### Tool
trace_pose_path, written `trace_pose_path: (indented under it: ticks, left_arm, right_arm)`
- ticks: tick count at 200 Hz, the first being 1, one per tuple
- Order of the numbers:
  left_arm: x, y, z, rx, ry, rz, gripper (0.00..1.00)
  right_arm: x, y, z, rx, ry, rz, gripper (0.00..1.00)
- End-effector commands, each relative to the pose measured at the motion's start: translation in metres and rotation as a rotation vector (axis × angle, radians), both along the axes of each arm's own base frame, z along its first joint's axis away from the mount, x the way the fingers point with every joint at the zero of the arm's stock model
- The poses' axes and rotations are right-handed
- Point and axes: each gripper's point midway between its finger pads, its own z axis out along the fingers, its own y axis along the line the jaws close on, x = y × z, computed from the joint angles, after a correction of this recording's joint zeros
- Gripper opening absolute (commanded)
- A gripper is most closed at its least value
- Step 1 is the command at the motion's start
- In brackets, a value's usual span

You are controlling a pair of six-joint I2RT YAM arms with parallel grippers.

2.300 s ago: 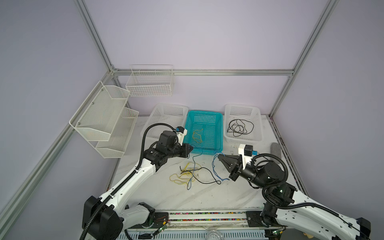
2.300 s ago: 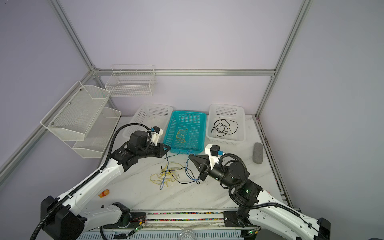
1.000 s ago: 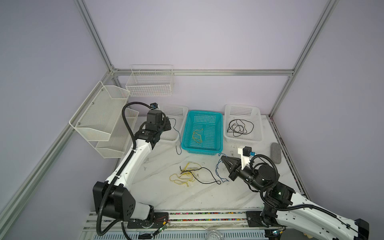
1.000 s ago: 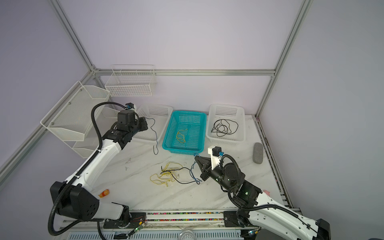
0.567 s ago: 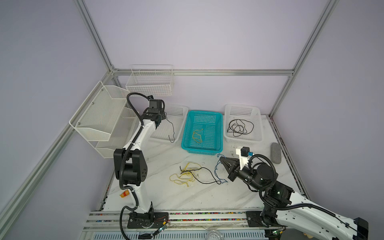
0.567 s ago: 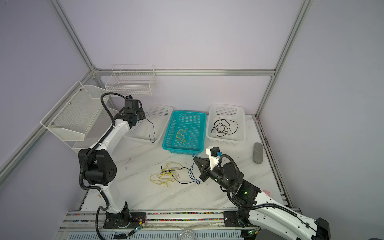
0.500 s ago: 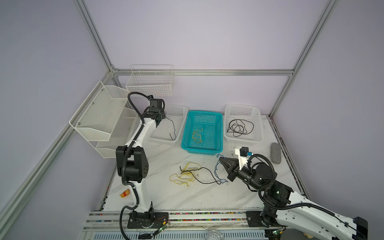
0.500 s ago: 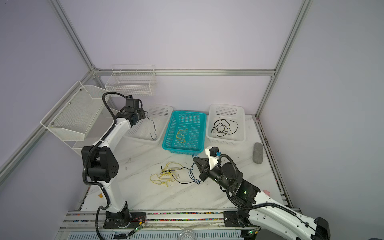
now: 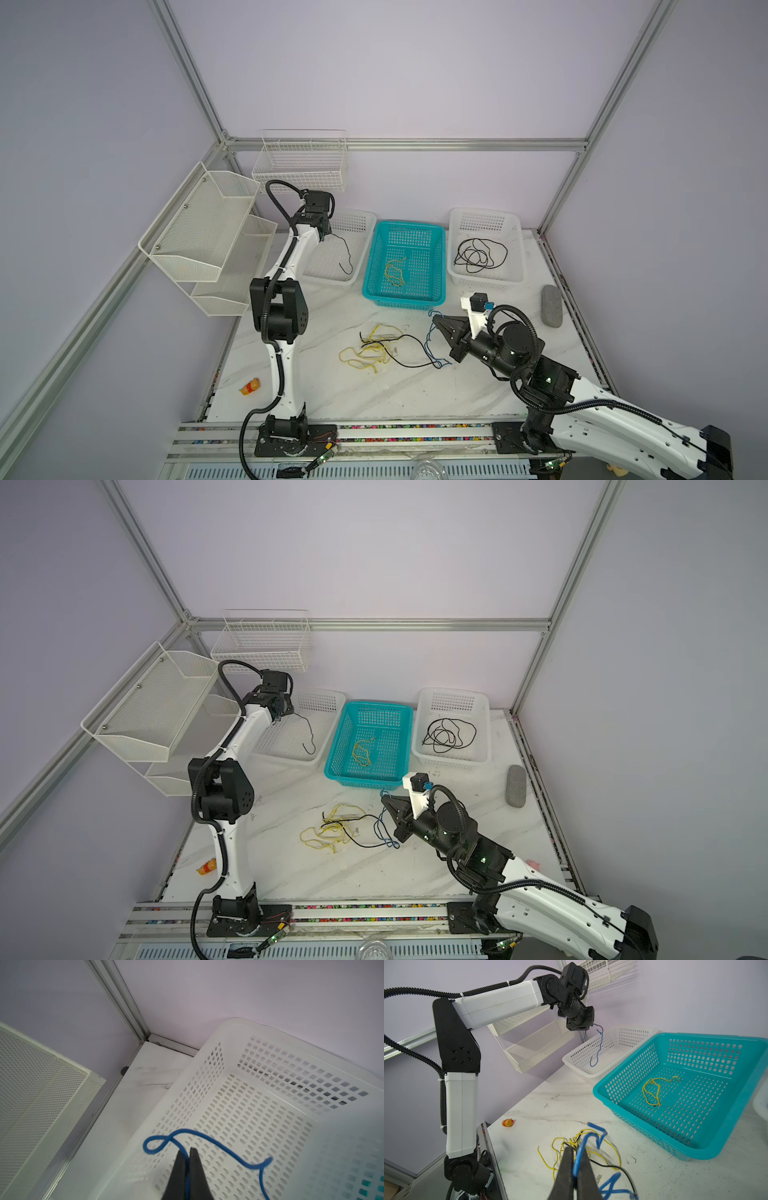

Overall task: Untangle the cables
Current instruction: 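Lower the blue wire into the nearer white basket and open the left gripper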

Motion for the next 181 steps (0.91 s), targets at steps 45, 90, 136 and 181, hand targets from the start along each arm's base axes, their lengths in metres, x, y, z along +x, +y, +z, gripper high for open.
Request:
trace_pose_path:
  ticks: [45, 90, 136, 181]
  left_arm:
    - [0.037, 0.021, 0.011, 0.043, -0.119, 0.023, 0.10]
    - [0.036, 0.021, 0.005, 0.041, -0.106, 0.024, 0.22]
    - [0.029, 0.017, 0.007, 0.003, -0.107, 0.014, 0.31]
    - [0.011, 0.001, 0.042, -0.120, -0.203, -0.028, 0.59]
  right_arm:
    - [-0.003, 0.006, 0.018, 0.027, -0.033, 0.028, 0.00]
    - [-0.003, 0.007, 0.018, 0.031, -0.028, 0.036, 0.00]
    - [-0.005, 0.006, 0.019, 0.036, -0.026, 0.039, 0.00]
    - [-0.005, 0.007, 0.024, 0.042, -0.034, 0.045, 0.00]
